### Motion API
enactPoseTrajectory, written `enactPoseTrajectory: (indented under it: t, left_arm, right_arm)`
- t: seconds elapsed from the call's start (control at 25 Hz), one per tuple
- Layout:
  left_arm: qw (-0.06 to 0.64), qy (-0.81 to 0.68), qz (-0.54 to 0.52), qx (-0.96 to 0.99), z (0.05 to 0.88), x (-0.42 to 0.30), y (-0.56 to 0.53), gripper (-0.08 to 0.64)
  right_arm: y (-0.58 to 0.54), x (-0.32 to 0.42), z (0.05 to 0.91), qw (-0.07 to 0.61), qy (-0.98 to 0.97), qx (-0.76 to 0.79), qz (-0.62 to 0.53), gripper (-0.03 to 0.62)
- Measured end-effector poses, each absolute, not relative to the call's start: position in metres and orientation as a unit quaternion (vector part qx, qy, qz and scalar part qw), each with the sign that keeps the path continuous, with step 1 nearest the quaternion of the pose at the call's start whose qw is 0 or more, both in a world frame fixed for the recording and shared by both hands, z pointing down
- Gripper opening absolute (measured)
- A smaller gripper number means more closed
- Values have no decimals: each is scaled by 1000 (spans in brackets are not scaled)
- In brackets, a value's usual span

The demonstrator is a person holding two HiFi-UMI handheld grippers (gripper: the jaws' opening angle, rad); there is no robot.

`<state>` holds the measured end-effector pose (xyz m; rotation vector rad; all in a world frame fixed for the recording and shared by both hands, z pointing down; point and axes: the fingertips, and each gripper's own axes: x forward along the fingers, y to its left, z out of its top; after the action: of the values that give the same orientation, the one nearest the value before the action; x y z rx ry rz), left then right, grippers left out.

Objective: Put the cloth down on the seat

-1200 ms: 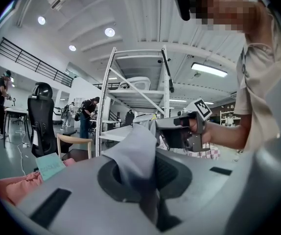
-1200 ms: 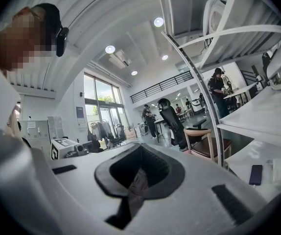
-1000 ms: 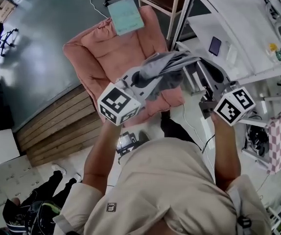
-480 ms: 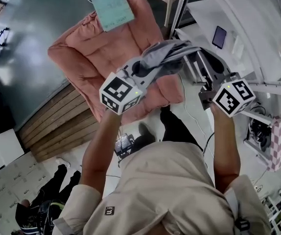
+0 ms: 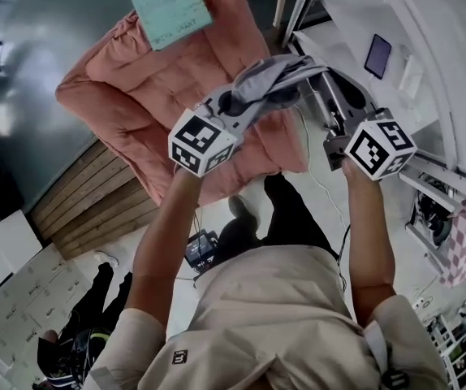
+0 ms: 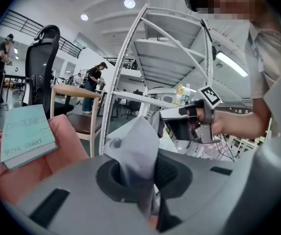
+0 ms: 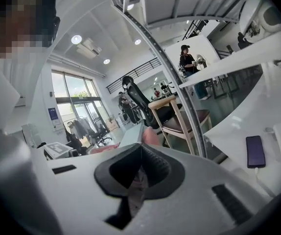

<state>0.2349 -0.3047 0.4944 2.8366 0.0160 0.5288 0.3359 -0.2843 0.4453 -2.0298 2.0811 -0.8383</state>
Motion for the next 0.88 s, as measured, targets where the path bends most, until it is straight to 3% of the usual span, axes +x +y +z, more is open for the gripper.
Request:
enactPoseTrajectory:
  t: [0.88]
  left_arm:
    - [219,-24,240,946,667,253,-378,34]
  right_arm:
    - [-362,368,647,-2,633,-677,-375,-5]
